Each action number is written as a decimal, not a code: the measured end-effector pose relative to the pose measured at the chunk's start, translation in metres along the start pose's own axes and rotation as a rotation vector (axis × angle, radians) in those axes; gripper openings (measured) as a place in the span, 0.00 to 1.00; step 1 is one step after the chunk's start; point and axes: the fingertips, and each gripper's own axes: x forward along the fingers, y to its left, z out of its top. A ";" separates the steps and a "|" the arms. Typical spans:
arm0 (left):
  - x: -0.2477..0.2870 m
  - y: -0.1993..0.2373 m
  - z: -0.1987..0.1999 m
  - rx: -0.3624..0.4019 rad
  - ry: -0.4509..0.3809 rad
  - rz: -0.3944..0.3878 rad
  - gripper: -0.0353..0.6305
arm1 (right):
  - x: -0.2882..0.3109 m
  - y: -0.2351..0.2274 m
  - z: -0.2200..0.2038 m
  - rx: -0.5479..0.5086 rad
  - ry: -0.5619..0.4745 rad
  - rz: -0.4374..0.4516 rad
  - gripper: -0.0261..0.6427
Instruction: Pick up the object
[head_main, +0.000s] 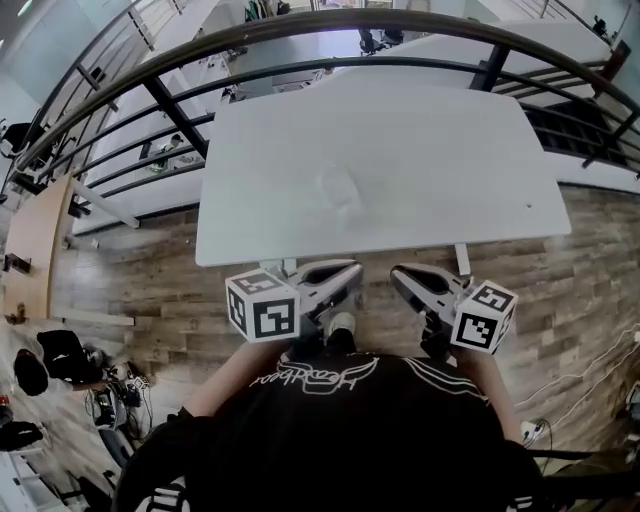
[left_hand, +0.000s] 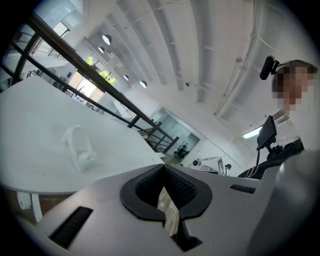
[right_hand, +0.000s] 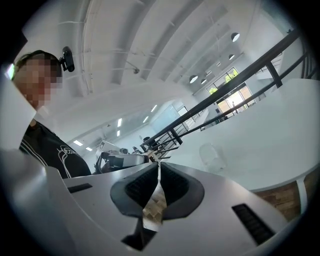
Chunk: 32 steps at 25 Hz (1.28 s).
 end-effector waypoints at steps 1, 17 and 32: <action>0.000 0.005 0.008 0.000 -0.002 -0.003 0.06 | 0.007 -0.002 0.005 0.000 0.001 0.002 0.07; 0.002 0.086 0.102 0.034 -0.080 -0.037 0.06 | 0.099 -0.060 0.064 0.027 0.023 0.017 0.07; 0.022 0.162 0.086 0.012 0.055 -0.009 0.12 | 0.136 -0.107 0.061 0.103 0.022 -0.015 0.07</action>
